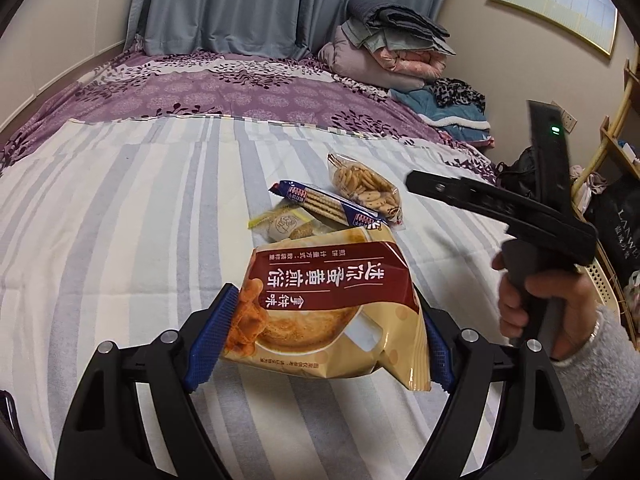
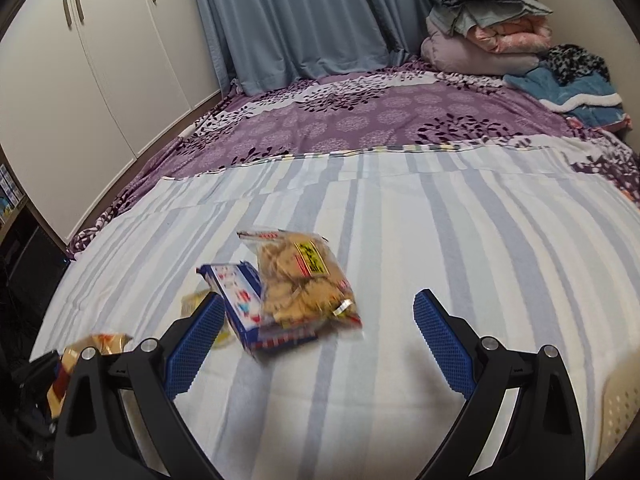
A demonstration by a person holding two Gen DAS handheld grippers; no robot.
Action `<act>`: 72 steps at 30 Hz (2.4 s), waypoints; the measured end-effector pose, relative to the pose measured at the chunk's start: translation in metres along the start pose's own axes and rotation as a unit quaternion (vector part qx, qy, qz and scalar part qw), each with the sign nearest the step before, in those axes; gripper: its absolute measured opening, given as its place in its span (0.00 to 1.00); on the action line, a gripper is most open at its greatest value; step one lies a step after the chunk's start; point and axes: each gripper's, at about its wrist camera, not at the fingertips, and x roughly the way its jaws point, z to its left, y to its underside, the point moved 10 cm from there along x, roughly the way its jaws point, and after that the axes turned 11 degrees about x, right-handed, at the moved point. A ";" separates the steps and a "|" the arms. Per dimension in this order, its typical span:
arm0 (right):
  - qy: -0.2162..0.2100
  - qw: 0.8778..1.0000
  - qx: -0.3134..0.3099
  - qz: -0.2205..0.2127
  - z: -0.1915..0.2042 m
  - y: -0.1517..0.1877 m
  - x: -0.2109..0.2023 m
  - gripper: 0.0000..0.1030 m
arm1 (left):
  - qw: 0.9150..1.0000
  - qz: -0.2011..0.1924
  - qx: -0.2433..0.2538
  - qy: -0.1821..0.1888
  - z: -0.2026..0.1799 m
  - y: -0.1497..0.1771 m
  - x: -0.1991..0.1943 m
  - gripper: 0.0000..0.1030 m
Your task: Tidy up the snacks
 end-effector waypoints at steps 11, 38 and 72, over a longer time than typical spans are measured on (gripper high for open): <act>-0.007 0.998 0.002 0.064 0.008 -0.001 0.063 0.92 | 1.000 -0.001 -0.010 0.000 0.007 0.001 -0.002 0.80; 0.007 1.000 0.003 0.027 -0.004 0.012 0.003 0.53 | 1.000 -0.016 0.008 0.008 -0.012 -0.011 -0.014 0.80; 0.017 0.986 0.104 -0.127 -0.103 0.031 -0.221 0.53 | 0.992 -0.069 0.096 0.036 -0.112 -0.040 -0.079 0.81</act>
